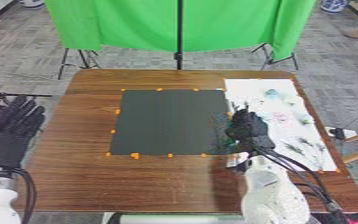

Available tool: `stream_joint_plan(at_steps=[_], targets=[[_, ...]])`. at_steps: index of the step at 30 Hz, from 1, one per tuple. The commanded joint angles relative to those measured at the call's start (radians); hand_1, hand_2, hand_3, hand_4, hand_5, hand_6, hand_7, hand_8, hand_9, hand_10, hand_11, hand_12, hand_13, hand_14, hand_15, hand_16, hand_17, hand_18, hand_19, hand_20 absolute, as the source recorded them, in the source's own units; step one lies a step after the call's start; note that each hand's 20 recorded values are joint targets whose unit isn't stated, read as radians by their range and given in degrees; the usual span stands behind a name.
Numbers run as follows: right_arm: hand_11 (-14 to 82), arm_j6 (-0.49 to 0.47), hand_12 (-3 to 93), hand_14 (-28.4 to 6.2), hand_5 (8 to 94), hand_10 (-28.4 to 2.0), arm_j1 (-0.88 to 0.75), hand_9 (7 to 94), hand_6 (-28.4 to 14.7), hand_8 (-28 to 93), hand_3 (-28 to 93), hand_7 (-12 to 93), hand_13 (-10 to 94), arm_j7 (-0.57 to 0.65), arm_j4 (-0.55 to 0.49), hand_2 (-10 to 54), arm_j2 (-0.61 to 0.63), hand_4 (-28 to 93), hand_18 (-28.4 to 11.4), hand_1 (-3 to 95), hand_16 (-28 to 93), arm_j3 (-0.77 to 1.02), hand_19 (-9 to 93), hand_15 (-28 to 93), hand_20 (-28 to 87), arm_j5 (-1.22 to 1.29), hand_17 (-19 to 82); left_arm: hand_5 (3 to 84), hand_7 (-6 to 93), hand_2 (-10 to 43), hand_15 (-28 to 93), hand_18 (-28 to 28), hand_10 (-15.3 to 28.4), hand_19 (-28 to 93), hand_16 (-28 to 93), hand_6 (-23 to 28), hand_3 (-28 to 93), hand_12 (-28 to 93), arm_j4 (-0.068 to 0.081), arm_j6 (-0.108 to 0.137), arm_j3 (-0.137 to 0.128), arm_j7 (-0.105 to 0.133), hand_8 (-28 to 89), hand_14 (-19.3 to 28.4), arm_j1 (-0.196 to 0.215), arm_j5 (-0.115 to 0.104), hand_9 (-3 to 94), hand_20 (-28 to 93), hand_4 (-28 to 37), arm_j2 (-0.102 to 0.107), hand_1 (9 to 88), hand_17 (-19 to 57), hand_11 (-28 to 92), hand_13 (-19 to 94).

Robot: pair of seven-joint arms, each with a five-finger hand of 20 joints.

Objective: Arrange flowers

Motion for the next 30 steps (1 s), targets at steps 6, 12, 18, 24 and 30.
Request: stream_joint_plan(at_steps=[6, 12, 18, 24, 30], targets=[[18.8, -0.094, 55.2, -3.6, 75.8, -9.2, 0.276, 87.2, -0.4, 19, 77, 56, 83, -0.174, 0.246, -9.5, -0.331, -22, -26.0, 61.5, 53, -0.214, 82, 38, 36, -0.103, 43, 46.5, 7.5, 11.9, 35, 13.9, 13.8, 29, -6, 9.2, 75, 11, 0.083, 0.064, 0.038, 0.006, -8, 15.0, -0.016, -0.016, 39.5, 15, -23.5, 0.012, 29.7, -2.6, 15, 30], [19.8, -0.117, 54.9, -3.7, 75.3, -9.5, 0.316, 86.9, -0.6, 19, 77, 56, 83, -0.209, 0.381, -9.5, -0.430, -21, -26.6, 61.3, 53, -0.267, 83, 39, 35, -0.177, 42, 46.3, 7.5, 12.0, 34, 13.8, 13.8, 29, -6, 9.0, 75, 11, 0.100, 0.055, 0.082, 0.020, -8, 14.7, -0.042, -0.001, 39.3, 15, -23.6, 0.027, 29.5, -2.5, 15, 30], [20.8, -0.252, 54.8, -4.0, 74.8, -9.6, 0.306, 86.5, -0.8, 19, 77, 57, 82, -0.101, 0.425, -9.5, -0.506, -19, -27.3, 60.7, 53, -0.297, 85, 41, 34, -0.150, 42, 46.2, 7.5, 12.4, 34, 13.8, 13.8, 28, -6, 9.0, 75, 11, 0.083, 0.054, 0.108, 0.028, -8, 14.7, -0.055, 0.008, 39.2, 15, -23.5, 0.058, 29.6, -2.5, 15, 30], [22.0, -0.173, 54.9, -4.5, 74.2, -9.9, 0.284, 85.9, -1.1, 19, 77, 57, 81, -0.202, 0.528, -9.5, -0.549, -18, -27.8, 60.5, 52, -0.289, 86, 44, 34, -0.355, 42, 46.3, 7.4, 12.9, 34, 13.8, 13.8, 29, -6, 9.1, 75, 11, 0.086, 0.036, 0.144, 0.056, -8, 14.8, -0.068, 0.006, 39.3, 15, -22.8, 0.067, 29.6, -2.6, 15, 30], [23.2, -0.097, 55.3, -4.9, 73.5, -10.2, 0.270, 85.2, -1.0, 19, 78, 59, 81, -0.246, 0.622, -9.5, -0.608, -16, -28.0, 59.6, 52, -0.230, 86, 45, 34, -0.474, 42, 46.4, 7.4, 12.9, 34, 13.8, 13.7, 29, -6, 9.2, 75, 11, 0.116, 0.027, 0.189, 0.069, -8, 14.8, -0.090, 0.005, 39.3, 15, -22.8, 0.059, 29.7, -2.6, 15, 30]])
